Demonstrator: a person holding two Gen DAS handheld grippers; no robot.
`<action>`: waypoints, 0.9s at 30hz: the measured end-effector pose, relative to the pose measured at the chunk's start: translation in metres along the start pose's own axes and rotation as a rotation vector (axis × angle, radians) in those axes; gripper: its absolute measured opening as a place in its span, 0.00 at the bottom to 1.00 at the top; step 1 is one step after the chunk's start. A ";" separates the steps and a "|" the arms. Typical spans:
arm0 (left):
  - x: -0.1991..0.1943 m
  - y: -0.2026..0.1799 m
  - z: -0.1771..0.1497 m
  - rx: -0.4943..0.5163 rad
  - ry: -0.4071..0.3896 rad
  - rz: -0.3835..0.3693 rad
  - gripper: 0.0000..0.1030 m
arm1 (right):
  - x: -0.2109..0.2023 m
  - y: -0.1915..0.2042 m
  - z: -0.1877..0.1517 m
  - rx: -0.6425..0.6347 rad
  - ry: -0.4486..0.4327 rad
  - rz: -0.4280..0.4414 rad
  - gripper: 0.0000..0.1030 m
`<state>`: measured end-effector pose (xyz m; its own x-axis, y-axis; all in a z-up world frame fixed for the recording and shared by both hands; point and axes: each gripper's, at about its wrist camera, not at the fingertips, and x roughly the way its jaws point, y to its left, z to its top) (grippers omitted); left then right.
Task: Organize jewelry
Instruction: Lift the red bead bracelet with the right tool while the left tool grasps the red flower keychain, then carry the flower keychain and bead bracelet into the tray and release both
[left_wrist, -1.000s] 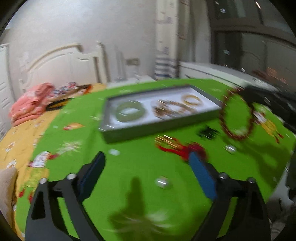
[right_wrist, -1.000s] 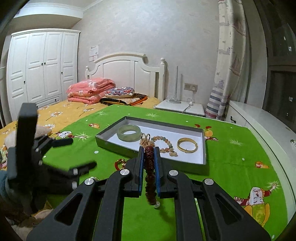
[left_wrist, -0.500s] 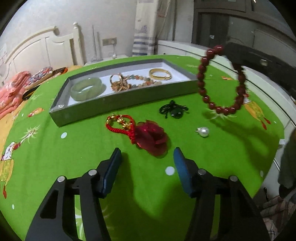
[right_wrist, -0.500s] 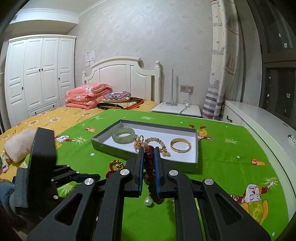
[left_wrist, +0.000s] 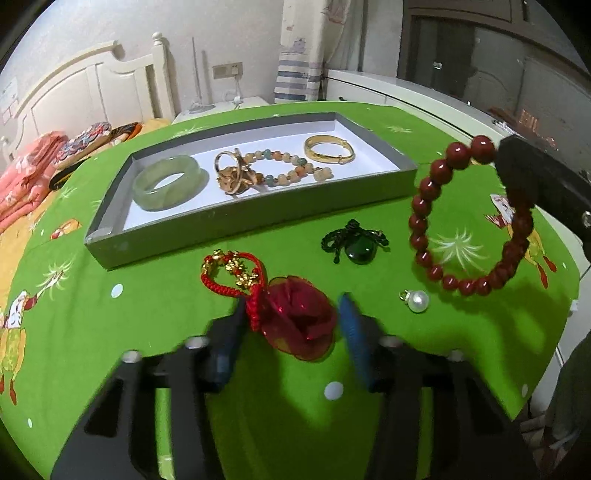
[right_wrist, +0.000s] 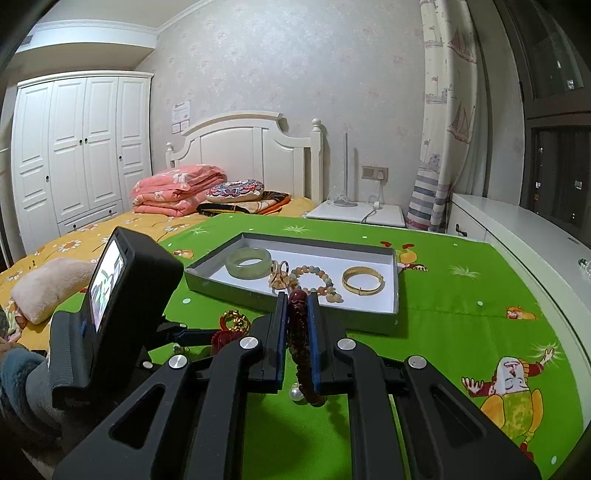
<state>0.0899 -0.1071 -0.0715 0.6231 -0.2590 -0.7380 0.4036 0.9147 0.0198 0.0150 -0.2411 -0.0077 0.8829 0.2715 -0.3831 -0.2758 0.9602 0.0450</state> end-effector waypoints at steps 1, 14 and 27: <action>-0.001 -0.002 -0.001 0.015 -0.006 -0.002 0.38 | 0.000 0.000 -0.001 0.001 0.001 0.000 0.10; -0.053 0.008 -0.026 0.008 -0.129 -0.060 0.38 | -0.004 0.008 -0.006 -0.026 0.008 0.025 0.10; -0.088 0.037 -0.022 -0.073 -0.260 0.058 0.38 | -0.004 0.027 -0.011 -0.049 -0.004 0.048 0.10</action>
<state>0.0349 -0.0435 -0.0204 0.7986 -0.2674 -0.5392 0.3183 0.9480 0.0013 -0.0003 -0.2168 -0.0152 0.8699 0.3171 -0.3778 -0.3355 0.9419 0.0179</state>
